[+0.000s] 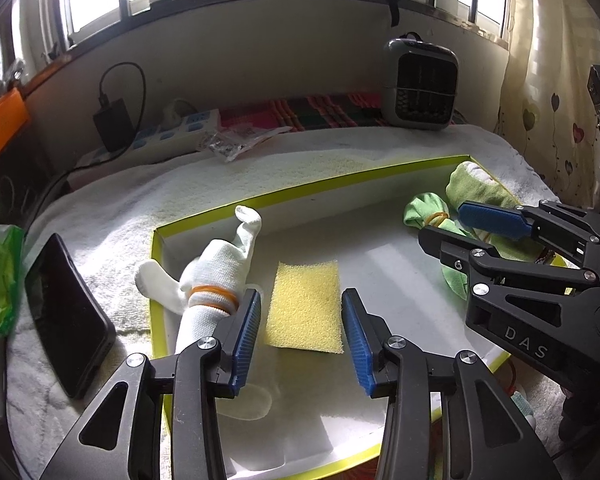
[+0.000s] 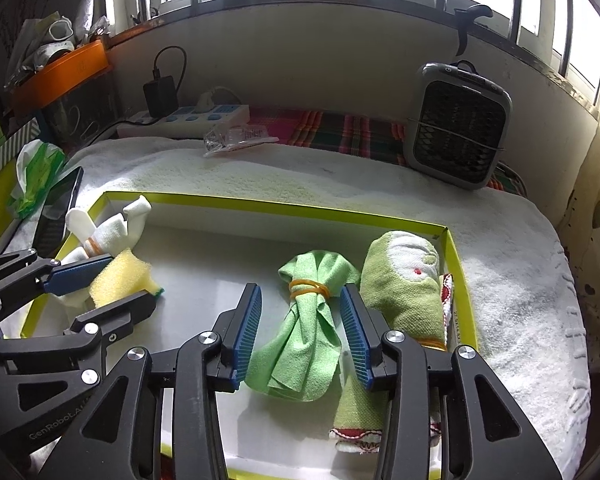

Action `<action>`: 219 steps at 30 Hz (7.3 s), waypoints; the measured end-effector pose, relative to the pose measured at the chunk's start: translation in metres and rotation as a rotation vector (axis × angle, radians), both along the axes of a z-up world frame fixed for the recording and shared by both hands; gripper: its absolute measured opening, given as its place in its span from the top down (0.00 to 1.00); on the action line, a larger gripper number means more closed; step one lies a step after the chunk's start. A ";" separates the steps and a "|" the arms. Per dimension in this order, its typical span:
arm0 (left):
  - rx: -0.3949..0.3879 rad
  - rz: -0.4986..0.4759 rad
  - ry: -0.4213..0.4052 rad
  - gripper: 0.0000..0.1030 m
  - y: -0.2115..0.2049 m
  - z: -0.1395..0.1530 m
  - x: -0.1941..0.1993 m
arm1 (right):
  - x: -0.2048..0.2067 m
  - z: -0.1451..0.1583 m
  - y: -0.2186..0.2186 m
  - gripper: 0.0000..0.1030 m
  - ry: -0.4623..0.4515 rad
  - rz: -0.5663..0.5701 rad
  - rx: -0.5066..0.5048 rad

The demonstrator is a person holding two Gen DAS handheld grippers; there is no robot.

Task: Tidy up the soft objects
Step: 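Open the left tool releasing the sponge while the right tool releases the green cloth, then withdraw, then move the right tool to the white-and-mint sock bundle and grasp it, then lift the sock bundle with the right tool while the left tool grasps the clear plastic packet, then carry the sock bundle with the right tool while the left tool carries the packet into the box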

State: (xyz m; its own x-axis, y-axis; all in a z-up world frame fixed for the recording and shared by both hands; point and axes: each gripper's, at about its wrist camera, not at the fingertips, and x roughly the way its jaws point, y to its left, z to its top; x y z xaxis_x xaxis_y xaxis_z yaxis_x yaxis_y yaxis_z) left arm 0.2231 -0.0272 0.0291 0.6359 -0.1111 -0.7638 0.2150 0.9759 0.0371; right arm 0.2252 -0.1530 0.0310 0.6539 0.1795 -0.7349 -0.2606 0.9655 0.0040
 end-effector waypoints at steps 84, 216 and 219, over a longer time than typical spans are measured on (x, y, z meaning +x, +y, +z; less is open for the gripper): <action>-0.249 0.036 0.044 0.58 0.052 -0.012 -0.163 | -0.142 -0.013 -0.001 0.51 0.070 -0.029 0.175; -0.234 -0.028 -0.085 0.87 0.034 0.052 -0.119 | -0.125 0.053 -0.031 0.66 -0.096 -0.032 0.174; -0.225 -0.015 -0.079 0.87 0.037 0.050 -0.107 | -0.113 0.053 -0.029 0.67 -0.094 -0.028 0.171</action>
State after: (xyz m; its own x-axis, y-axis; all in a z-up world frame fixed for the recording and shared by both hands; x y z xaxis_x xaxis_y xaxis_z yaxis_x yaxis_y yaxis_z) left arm 0.1162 0.0098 0.0794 0.6899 -0.2831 -0.6663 0.2347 0.9581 -0.1641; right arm 0.1121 -0.1822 0.0845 0.7249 0.2769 -0.6308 -0.2403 0.9598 0.1452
